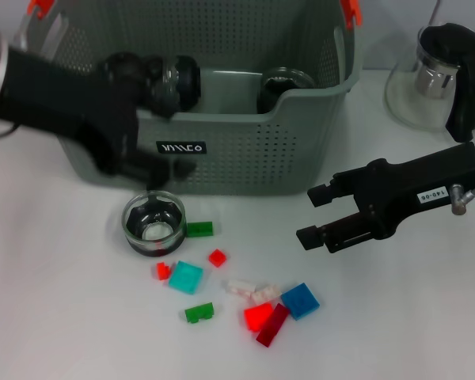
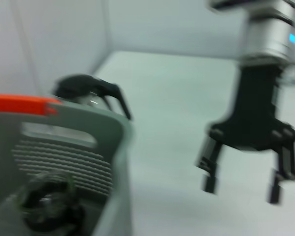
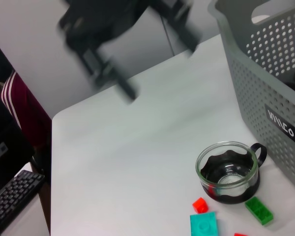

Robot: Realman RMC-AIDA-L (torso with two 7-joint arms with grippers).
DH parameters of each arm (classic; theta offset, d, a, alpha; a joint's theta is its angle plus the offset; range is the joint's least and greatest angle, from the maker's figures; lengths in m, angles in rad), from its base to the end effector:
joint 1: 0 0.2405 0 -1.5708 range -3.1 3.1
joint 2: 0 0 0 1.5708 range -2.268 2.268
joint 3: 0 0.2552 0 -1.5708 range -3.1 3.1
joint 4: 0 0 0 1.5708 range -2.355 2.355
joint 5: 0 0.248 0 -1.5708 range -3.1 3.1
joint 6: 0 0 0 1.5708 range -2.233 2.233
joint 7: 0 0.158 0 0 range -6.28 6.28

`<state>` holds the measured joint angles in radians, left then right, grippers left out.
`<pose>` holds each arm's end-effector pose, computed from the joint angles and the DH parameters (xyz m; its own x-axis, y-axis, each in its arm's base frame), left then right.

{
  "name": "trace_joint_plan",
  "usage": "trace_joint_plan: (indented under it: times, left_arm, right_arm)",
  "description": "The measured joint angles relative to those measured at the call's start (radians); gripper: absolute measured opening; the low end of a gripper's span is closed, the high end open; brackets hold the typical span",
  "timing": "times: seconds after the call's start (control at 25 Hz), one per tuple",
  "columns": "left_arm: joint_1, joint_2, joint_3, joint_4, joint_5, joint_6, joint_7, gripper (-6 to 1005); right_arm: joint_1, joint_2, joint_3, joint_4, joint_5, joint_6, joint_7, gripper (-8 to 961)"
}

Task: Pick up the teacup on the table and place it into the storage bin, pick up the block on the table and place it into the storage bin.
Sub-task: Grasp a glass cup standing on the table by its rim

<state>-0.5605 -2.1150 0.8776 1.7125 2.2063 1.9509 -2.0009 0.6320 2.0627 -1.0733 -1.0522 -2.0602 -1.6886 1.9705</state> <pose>-0.1224 0.3473 0.1091 0.9857 0.1483 0.0794 0.1645 -0.9488 -0.2696 0.1676 0.3819 -0.0028 0.8902 -0.4211 -0.1737 -0.4179 -0.9067 0.0563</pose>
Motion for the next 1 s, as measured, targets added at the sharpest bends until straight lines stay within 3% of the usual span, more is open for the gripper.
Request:
trace_joint_plan:
  times: [0.24, 0.44, 0.8, 1.0]
  left_arm:
    - [0.051, -0.023, 0.011, -0.06, 0.045, 0.034, 0.158, 776]
    - [0.04, -0.021, 0.013, -0.194, 0.133, -0.006, 0.242, 775]
    - [0.034, -0.024, 0.131, -0.36, 0.306, -0.237, 0.324, 774]
    - [0.033, -0.028, 0.186, -0.408, 0.331, -0.316, 0.352, 774]
  right_arm:
    - [0.0, 0.006, 0.012, 0.008, 0.0, 0.001, 0.006, 867]
    - [0.002, 0.012, 0.014, 0.021, 0.0, 0.002, 0.009, 867]
    - [0.01, 0.013, 0.013, 0.055, 0.0, 0.011, 0.01, 868]
    - [0.011, 0.013, 0.013, 0.064, 0.0, 0.017, 0.012, 868]
